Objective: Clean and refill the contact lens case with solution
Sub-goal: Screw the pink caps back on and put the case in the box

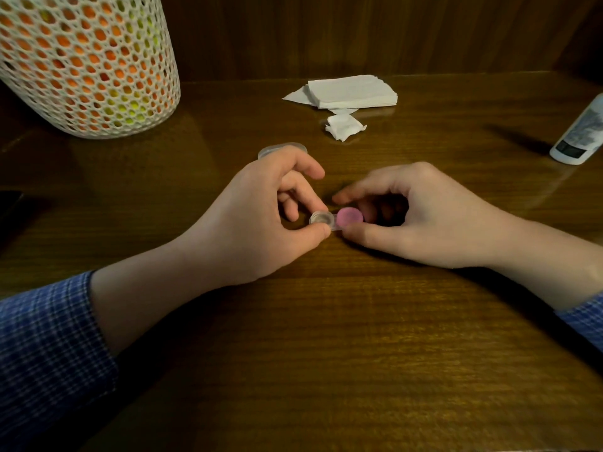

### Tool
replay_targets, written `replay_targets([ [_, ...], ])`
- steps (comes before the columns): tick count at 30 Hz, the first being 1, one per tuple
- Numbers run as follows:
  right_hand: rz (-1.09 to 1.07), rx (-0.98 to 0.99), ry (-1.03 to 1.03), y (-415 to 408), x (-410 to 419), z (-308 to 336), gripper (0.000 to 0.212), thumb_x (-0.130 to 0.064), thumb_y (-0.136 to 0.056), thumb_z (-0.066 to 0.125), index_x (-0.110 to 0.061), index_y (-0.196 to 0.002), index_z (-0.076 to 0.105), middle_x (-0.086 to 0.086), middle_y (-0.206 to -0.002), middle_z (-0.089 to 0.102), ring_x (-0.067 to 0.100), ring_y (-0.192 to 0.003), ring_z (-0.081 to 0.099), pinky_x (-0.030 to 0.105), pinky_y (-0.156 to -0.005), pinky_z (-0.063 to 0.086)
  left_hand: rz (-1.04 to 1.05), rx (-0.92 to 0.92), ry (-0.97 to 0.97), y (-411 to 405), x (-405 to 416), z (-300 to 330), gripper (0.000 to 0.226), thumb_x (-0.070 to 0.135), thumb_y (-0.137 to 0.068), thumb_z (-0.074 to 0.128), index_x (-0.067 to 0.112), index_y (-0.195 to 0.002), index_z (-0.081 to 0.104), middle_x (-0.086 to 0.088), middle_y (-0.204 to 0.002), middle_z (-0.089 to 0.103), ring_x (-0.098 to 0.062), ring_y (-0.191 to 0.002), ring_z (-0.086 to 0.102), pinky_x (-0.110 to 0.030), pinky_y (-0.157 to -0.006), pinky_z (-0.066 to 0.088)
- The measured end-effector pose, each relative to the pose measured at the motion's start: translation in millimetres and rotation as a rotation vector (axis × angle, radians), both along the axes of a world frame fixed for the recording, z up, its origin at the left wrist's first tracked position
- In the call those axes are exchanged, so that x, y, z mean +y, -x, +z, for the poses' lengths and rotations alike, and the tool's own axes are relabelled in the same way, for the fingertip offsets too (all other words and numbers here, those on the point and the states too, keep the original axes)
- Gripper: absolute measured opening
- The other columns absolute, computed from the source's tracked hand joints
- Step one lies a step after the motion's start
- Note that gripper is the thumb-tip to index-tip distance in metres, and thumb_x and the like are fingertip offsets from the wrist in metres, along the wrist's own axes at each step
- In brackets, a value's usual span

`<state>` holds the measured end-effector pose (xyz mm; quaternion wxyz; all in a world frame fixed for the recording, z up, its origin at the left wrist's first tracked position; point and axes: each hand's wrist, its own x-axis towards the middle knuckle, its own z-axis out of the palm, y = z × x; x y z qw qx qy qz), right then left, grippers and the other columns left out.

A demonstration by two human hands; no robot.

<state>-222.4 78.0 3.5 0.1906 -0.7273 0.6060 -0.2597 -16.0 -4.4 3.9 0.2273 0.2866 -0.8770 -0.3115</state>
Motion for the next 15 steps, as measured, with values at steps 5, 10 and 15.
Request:
replay_targets([
  [5,0.022,-0.044,-0.029,0.8,0.2,2.5,0.03,-0.046,-0.084,0.069,-0.032,-0.109,0.078,-0.012,-0.085,0.073,0.009,-0.08,0.067,0.026,-0.067,0.055,0.009,-0.006,-0.015,-0.3,0.4,0.8,0.054,0.024,-0.079,0.085,0.021,-0.126,0.059,0.013,-0.092,0.076,-0.012,-0.078,0.066,-0.016,-0.062,0.051],
  [10,-0.023,-0.04,0.006,-3.6,0.9,1.8,0.036,-0.063,-0.072,0.069,-0.034,-0.093,0.077,-0.012,-0.075,0.071,0.005,-0.075,0.065,0.019,-0.06,0.052,0.012,-0.014,-0.011,0.1,0.9,2.2,0.05,0.023,-0.079,0.086,0.019,-0.123,0.061,0.012,-0.091,0.076,-0.013,-0.076,0.067,-0.016,-0.061,0.051],
  [15,-0.09,-0.002,0.057,-8.2,-2.3,-0.4,0.046,-0.075,-0.062,0.065,-0.032,-0.079,0.07,-0.011,-0.066,0.065,-0.001,-0.071,0.062,0.009,-0.054,0.045,0.008,-0.017,0.004,0.4,1.2,2.3,0.049,0.021,-0.08,0.086,0.019,-0.122,0.061,0.012,-0.091,0.076,-0.015,-0.075,0.067,-0.016,-0.06,0.051],
])
